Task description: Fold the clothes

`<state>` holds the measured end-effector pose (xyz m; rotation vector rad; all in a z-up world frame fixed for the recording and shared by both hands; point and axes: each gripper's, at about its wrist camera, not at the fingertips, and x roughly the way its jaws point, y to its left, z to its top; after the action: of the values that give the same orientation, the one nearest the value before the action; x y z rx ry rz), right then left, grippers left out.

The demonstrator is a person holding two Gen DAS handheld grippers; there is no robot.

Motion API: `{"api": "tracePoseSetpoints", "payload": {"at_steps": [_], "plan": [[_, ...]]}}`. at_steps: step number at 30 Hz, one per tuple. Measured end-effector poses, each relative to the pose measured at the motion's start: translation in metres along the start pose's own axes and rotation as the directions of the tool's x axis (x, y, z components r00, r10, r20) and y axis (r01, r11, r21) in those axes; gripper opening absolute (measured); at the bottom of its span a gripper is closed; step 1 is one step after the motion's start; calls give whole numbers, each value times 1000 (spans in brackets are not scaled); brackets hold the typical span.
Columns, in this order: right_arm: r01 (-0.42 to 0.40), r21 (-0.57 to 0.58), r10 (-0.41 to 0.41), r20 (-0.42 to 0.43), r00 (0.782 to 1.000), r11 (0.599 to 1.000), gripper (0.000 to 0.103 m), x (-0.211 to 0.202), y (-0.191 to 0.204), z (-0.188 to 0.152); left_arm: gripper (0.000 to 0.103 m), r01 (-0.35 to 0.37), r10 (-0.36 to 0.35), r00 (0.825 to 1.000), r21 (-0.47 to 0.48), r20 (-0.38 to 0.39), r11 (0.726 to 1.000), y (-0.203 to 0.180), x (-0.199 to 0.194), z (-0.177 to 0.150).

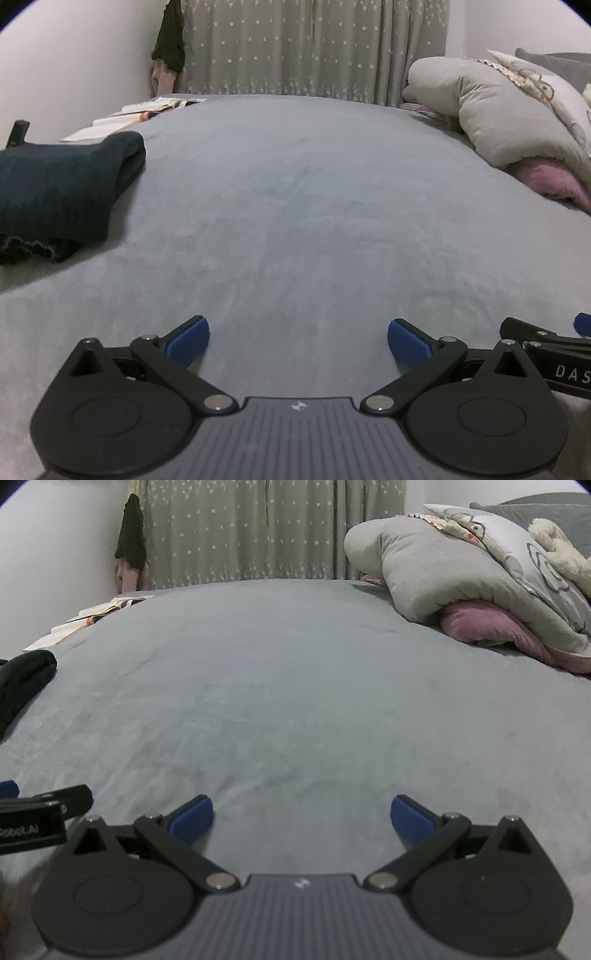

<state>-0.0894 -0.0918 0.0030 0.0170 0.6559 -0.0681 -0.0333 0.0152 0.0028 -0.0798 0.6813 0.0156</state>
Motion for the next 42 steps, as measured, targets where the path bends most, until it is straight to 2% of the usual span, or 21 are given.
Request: {"api": "tracePoseSetpoints", "payload": {"at_steps": [4, 15, 21, 25, 42], "plan": [[2, -2, -2, -1, 1000, 1000, 103, 0, 0, 1, 103, -22, 22, 1000, 24, -1, 999, -5, 0, 0], [7, -7, -7, 0, 1000, 1000, 103, -1, 4, -2, 103, 2, -2, 1000, -4, 9, 1000, 1, 0, -4], [6, -5, -6, 3, 1000, 1000, 103, -2, 4, -2, 103, 3, -3, 1000, -5, 9, 1000, 1, 1, -3], [6, -6, -6, 2, 1000, 1000, 103, -1, 3, -2, 103, -23, 22, 1000, 23, 5, 999, -6, 2, -3], [8, -8, -8, 4, 1000, 1000, 103, -2, 4, -2, 103, -3, 3, 1000, 0, 12, 1000, -2, 3, -4]]}}
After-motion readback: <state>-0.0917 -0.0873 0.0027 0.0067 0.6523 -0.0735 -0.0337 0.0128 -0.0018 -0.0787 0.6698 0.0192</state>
